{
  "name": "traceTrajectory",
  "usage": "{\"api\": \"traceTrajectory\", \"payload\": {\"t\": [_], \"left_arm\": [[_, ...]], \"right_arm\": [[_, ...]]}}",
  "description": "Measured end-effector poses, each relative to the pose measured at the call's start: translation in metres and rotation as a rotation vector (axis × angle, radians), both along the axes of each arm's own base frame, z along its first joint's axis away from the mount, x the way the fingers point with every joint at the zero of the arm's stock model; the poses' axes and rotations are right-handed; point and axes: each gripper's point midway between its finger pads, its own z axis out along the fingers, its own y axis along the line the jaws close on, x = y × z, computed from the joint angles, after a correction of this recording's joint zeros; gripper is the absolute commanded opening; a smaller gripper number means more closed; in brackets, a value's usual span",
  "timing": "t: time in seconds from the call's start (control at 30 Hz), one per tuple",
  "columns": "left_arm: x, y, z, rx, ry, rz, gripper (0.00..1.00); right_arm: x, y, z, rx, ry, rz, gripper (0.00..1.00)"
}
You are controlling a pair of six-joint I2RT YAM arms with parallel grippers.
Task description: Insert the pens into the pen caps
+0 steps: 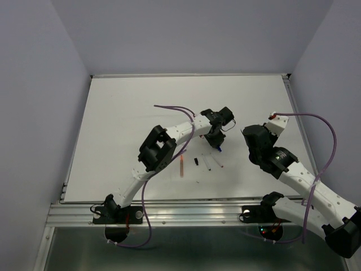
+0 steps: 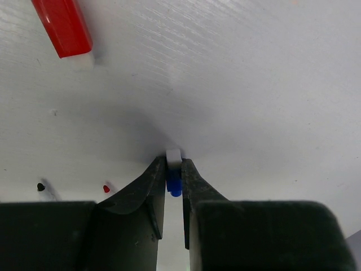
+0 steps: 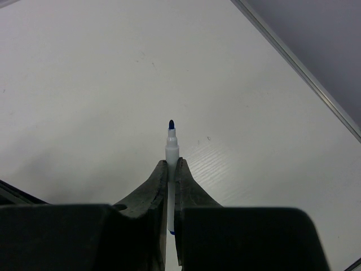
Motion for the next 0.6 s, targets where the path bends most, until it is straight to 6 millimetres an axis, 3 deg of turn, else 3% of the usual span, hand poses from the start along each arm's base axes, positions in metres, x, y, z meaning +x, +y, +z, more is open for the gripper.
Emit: {"api": "traceTrajectory", "payload": {"t": [0.2, 0.4, 0.47, 0.53, 0.6], "left_arm": [[0.003, -0.001, 0.002, 0.003, -0.025, -0.053, 0.0], [0.029, -0.015, 0.016, -0.046, -0.171, -0.212, 0.0], [0.037, -0.017, 0.034, -0.077, -0.245, -0.27, 0.0], [0.043, -0.011, 0.064, -0.11, -0.337, -0.323, 0.0], [0.046, 0.003, 0.107, -0.146, -0.461, -0.368, 0.0]], "right_arm": [[0.0, 0.0, 0.0, -0.007, 0.005, 0.004, 0.01], [0.003, 0.008, -0.002, -0.027, 0.035, 0.072, 0.01], [0.004, 0.015, -0.006, -0.027, 0.05, 0.128, 0.01], [0.005, 0.024, -0.006, -0.023, 0.064, 0.196, 0.01], [0.005, 0.037, -0.002, -0.002, 0.061, 0.29, 0.01]]}}
